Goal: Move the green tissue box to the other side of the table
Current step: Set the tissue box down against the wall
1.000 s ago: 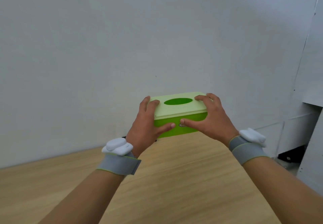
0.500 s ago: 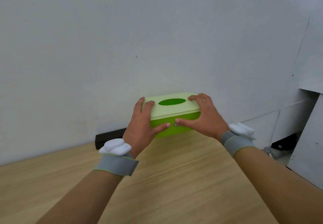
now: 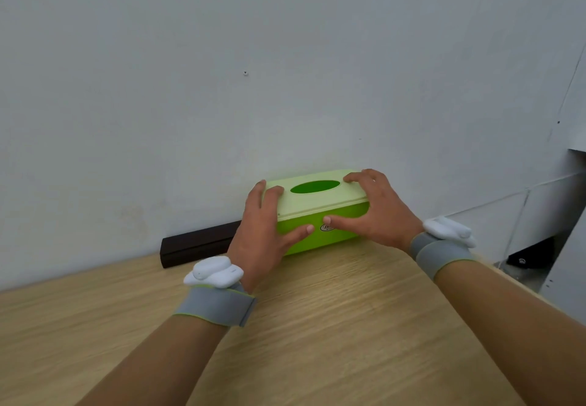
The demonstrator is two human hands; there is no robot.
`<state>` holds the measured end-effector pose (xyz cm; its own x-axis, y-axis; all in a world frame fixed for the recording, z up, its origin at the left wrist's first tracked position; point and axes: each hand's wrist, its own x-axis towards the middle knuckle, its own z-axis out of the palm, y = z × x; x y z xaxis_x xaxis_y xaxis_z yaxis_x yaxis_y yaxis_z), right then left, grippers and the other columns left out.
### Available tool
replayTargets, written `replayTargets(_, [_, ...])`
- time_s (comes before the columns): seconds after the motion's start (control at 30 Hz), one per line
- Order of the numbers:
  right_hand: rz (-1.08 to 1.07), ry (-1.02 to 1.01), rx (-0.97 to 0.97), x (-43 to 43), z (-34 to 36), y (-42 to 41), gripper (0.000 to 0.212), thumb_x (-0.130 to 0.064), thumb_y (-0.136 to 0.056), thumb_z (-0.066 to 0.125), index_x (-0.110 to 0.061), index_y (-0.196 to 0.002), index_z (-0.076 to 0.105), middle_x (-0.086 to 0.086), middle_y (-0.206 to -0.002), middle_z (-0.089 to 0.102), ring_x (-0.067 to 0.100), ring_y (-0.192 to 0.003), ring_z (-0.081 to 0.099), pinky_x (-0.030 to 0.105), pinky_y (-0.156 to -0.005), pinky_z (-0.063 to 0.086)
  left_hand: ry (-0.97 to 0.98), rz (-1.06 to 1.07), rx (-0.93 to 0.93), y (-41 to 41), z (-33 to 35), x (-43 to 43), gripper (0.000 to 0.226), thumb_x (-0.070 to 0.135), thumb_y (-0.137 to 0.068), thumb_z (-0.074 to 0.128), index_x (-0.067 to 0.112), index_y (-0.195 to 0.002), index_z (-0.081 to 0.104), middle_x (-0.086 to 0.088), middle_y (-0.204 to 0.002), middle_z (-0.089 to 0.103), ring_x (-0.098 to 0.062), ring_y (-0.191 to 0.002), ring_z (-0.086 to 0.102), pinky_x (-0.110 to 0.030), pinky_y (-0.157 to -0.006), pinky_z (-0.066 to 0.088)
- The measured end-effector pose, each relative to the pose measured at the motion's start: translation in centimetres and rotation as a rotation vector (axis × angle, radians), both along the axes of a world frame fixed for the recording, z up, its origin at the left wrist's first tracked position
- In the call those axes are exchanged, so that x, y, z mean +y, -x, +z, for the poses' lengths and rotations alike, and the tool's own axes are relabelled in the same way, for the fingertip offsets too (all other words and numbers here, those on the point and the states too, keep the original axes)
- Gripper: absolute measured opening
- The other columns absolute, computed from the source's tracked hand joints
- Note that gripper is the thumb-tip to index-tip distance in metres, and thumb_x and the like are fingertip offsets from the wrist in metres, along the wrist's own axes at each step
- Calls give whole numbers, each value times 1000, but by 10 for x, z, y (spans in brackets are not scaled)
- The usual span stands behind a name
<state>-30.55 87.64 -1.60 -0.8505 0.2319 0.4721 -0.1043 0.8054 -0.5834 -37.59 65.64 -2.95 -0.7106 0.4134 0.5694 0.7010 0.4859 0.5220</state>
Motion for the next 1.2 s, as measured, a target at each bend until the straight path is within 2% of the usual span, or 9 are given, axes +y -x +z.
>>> replayTargets(0.13, [18, -17, 2, -4, -4, 9, 91, -70, -57, 77, -29, -132, 46, -3, -139, 36, 9, -121, 41, 23, -96, 33, 12, 28, 1, 5, -3, -6, 81, 54, -72, 74, 19, -137, 39, -11, -156, 20, -25, -139, 30, -36, -101, 39])
replayTargets(0.33, [29, -17, -10, -3, -4, 16, 97, -77, -52, 73, -30, -132, 45, -4, -136, 37, 10, -119, 43, 22, -94, 34, 27, 15, -29, 8, -4, -10, 79, 53, -75, 73, 20, -138, 38, -10, -156, 19, -23, -140, 28, -33, -101, 34])
replayTargets(0.53, [15, -22, -21, -1, -7, 18, 94, -71, -56, 77, -27, -133, 44, -5, -136, 37, 8, -118, 41, 24, -94, 34, 51, 1, -44, 9, -5, -7, 78, 50, -77, 73, 16, -138, 38, -13, -155, 22, -24, -141, 26, -33, -104, 32])
replayTargets(0.73, [8, -22, -32, -3, -7, 22, 102, -80, -51, 69, -26, -133, 43, -5, -136, 37, 9, -119, 41, 24, -96, 34, 71, 10, -45, 9, -1, -8, 77, 50, -77, 72, 15, -137, 38, -13, -151, 26, -26, -137, 30, -45, -101, 41])
replayTargets(0.83, [1, -26, -30, -3, -8, 23, 100, -80, -52, 69, -27, -133, 43, -5, -137, 37, 11, -122, 42, 29, -99, 37, 104, 33, -42, 9, 1, -9, 78, 53, -78, 70, 17, -139, 36, -11, -155, 22, -24, -141, 25, -46, -102, 40])
replayTargets(0.97, [-43, -77, -27, -4, -8, 23, 95, -76, -58, 70, -27, -134, 43, -4, -140, 38, 16, -126, 44, 43, -105, 38, 154, 56, -37, 9, 4, -9, 79, 56, -79, 67, 19, -140, 35, -10, -157, 21, -24, -142, 25, -48, -101, 40])
replayTargets(1.1, [-92, -137, -66, -4, -5, 23, 100, -85, -55, 62, -30, -136, 41, -3, -147, 33, 22, -131, 42, 46, -106, 34, 201, 75, -42, 8, 7, -10, 83, 61, -77, 66, 22, -142, 32, -8, -159, 18, -25, -141, 26, -47, -101, 41])
replayTargets(1.2, [-153, -210, -112, -5, -3, 21, 109, -92, -51, 55, -33, -141, 35, -2, -156, 24, 25, -137, 34, 46, -108, 26, 222, 75, -58, 6, 9, -15, 97, 64, -74, 67, 24, -149, 20, -6, -162, 10, -25, -146, 16, -46, -106, 37])
